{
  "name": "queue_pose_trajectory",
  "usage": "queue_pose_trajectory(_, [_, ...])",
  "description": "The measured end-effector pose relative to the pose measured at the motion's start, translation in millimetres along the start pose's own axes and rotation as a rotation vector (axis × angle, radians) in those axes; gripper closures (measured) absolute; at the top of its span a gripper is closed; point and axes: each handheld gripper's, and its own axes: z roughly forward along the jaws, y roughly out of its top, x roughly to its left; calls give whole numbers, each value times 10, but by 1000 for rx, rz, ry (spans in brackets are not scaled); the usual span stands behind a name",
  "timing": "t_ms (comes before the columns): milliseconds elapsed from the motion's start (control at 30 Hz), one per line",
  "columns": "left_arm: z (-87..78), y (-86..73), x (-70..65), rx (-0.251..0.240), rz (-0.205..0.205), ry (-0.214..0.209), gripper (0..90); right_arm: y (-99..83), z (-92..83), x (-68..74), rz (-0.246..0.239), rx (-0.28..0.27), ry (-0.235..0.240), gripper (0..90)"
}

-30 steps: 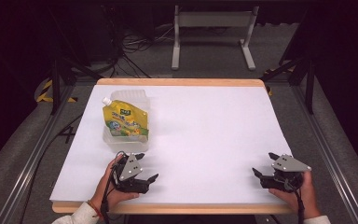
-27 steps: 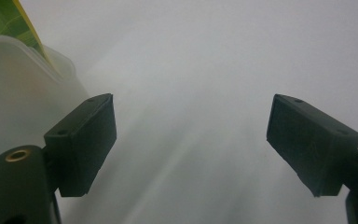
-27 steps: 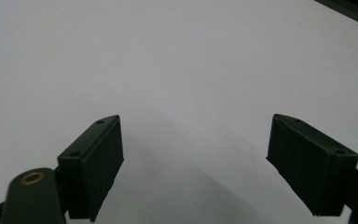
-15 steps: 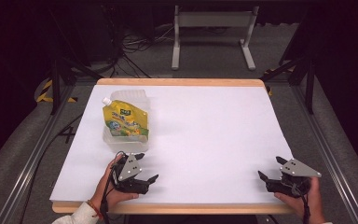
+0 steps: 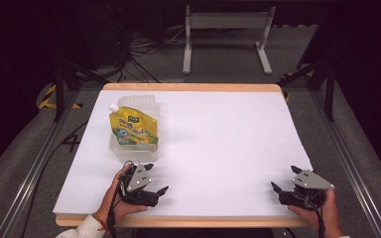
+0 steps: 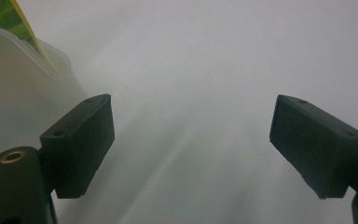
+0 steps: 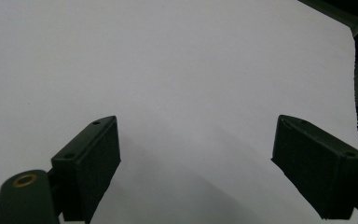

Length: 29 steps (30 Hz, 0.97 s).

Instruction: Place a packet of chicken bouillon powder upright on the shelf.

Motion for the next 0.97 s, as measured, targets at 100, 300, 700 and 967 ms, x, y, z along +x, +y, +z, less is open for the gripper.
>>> queue_pose_trajectory(100, [1,2,1,2,-1,-1,143,-2,-4,-12,9,-4,-5,152])
queue_pose_trajectory(300, [3,8,-5,4,6,-4,143,4,-25,-1,10,-9,-7,149])
queue_pose_trajectory(700, [26,15,-4,11,5,-9,143,7,-19,1,8,-11,-7,147])
queue_pose_trajectory(967, [39,22,-8,14,0,-21,143,9,-22,-5,19,-13,-5,145])
